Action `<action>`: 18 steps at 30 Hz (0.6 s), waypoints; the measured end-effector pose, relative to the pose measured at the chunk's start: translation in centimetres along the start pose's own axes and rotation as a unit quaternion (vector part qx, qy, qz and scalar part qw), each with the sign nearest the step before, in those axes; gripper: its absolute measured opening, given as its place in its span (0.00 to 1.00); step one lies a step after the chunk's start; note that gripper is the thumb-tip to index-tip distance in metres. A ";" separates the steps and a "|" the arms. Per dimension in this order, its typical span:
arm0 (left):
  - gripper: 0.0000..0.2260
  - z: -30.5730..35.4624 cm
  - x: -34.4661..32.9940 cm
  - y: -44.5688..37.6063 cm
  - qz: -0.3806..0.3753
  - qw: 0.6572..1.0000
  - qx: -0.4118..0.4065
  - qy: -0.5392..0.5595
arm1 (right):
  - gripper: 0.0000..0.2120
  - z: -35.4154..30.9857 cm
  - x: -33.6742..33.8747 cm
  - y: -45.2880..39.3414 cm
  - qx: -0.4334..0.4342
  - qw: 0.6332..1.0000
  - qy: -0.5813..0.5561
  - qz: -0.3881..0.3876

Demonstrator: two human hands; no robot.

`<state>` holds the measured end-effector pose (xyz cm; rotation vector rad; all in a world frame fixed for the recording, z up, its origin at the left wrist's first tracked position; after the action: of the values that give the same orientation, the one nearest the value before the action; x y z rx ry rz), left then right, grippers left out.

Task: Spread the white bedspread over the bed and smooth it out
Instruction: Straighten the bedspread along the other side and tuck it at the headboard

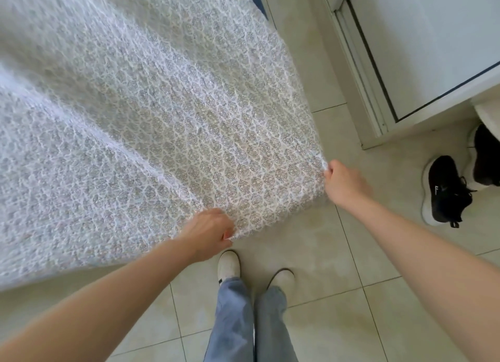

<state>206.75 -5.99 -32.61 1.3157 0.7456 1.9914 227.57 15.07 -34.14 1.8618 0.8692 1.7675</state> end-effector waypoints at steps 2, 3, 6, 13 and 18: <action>0.07 -0.3 -0.1 0.2 -0.001 0.998 0.008 0.065 | 0.08 -0.4 -0.4 -0.9 -0.006 0.999 -0.010 -0.048; 0.07 -0.7 0.1 0.4 0.000 0.992 0.018 0.126 | 0.08 -0.5 -0.4 -1.3 -0.006 0.997 -0.020 -0.071; 0.04 -2.6 2.9 0.6 0.090 0.956 0.065 0.270 | 0.08 -1.8 1.1 -2.3 0.017 0.994 -0.063 -0.092; 0.11 -9.7 10.4 0.5 0.312 0.894 0.244 0.211 | 0.32 -7.8 4.0 -5.4 0.107 0.979 -0.152 -0.077; 0.25 -12.3 13.1 -0.8 0.310 0.879 0.316 0.178 | 0.30 -10.8 7.3 -8.8 0.107 0.982 -0.151 -0.033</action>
<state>191.51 3.09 -29.84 1.7314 1.3697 2.6822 215.54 25.20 -33.87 2.1386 1.0184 1.3484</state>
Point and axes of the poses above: each hand's wrist, its own y-axis away from the middle knuckle, its own x-axis out of the back of the hand, z = x × y, the point moved 9 cm from there along -y, towards the middle knuckle, and after that the axes turned 11 degrees about -z, right-handed, at the moved point
